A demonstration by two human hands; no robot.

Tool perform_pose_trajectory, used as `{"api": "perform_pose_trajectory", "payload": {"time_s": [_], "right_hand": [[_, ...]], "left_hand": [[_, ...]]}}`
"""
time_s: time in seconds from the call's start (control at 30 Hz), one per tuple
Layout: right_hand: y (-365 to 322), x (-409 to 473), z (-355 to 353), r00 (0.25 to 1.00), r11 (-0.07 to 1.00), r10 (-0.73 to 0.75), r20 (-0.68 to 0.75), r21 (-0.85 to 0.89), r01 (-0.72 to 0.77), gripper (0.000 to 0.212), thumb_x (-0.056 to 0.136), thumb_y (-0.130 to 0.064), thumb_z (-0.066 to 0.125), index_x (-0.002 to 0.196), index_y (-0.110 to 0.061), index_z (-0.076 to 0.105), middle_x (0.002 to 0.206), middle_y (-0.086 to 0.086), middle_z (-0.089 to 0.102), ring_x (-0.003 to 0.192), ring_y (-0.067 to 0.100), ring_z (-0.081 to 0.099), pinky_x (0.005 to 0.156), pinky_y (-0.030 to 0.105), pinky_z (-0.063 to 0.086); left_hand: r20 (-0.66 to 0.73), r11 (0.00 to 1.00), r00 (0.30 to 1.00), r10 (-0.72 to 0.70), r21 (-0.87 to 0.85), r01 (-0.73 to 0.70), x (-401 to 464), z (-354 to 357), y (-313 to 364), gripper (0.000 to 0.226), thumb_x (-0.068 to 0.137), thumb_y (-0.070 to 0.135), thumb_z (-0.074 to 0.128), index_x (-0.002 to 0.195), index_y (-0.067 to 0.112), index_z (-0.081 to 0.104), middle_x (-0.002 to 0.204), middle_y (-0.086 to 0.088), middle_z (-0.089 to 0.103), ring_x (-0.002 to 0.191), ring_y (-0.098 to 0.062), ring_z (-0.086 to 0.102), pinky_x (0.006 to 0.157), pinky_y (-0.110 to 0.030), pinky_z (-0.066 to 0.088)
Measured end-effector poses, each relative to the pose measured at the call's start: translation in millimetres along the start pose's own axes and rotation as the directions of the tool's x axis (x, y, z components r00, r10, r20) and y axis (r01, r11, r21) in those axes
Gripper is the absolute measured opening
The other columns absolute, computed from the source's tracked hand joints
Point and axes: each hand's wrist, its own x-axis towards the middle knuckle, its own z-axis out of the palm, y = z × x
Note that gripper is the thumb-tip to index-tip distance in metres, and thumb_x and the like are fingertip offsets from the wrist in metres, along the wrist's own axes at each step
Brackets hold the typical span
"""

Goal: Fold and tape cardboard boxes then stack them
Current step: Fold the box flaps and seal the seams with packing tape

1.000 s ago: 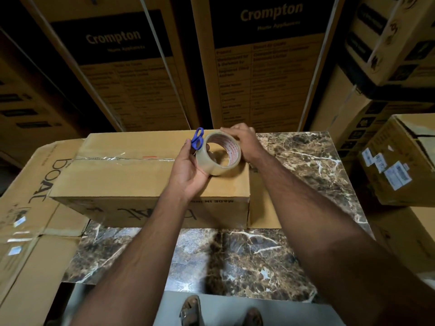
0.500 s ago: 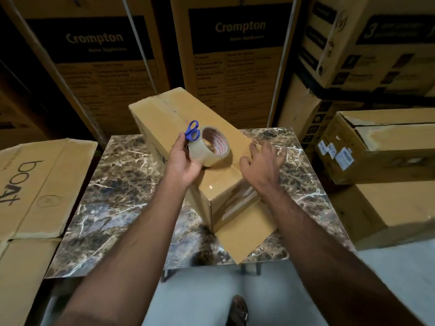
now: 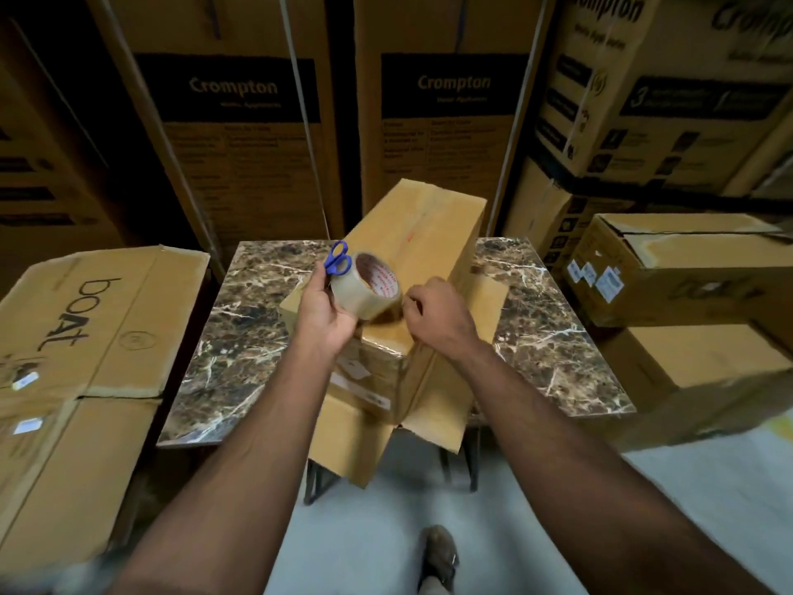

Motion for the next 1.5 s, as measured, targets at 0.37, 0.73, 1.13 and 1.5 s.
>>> {"api": "perform_pose_trajectory", "payload": {"time_s": [0.37,0.73,1.13,1.5], "right_hand": [[-71,-18,40,0.962,0.956,0.272,0.011,-0.119,-0.269,0.068,0.095,-0.049,0.033,0.156,-0.022,0.023,0.163,0.009,0.019,0.150,0.029,0.016,0.108,0.061,0.034],[3,72,-3,0.891,0.932,-0.133,0.435,-0.251,0.262,0.081,0.094,-0.069,0.045,0.160,-0.038,0.009,0.170,0.005,-0.001,0.155,0.031,0.002,0.120,0.062,0.001],[-82,69,63,0.999,0.917,-0.043,0.030,-0.395,0.052,0.053,0.099,-0.052,0.044,0.135,-0.013,0.048,0.135,0.011,0.047,0.121,0.029,0.043,0.097,0.047,0.037],[71,63,24,0.987,0.963,0.137,-0.085,-0.223,-0.153,0.065,0.101,-0.060,0.037,0.158,-0.037,0.018,0.168,0.013,0.005,0.155,0.031,0.004,0.120,0.062,0.003]], "left_hand": [[-0.076,0.999,0.996,0.040,0.001,-0.040,-28,-21,22,0.049,0.105,0.043,0.043,0.126,0.003,0.062,0.109,-0.018,0.073,0.105,-0.030,0.066,0.089,-0.046,0.051],[-0.161,0.988,0.975,0.150,-0.006,-0.153,-3,-30,40,0.039,0.105,0.041,0.043,0.113,0.008,0.063,0.095,-0.014,0.075,0.100,-0.024,0.067,0.099,-0.046,0.049],[-0.154,0.976,0.965,0.214,-0.011,-0.219,38,-34,79,0.038,0.105,0.040,0.042,0.096,0.011,0.065,0.079,-0.008,0.068,0.072,-0.016,0.062,0.074,-0.032,0.050],[-0.133,0.990,0.983,0.124,-0.046,-0.131,53,-11,67,0.029,0.104,0.035,0.047,0.105,0.012,0.064,0.076,-0.007,0.074,0.074,-0.016,0.065,0.064,-0.034,0.053]]}}
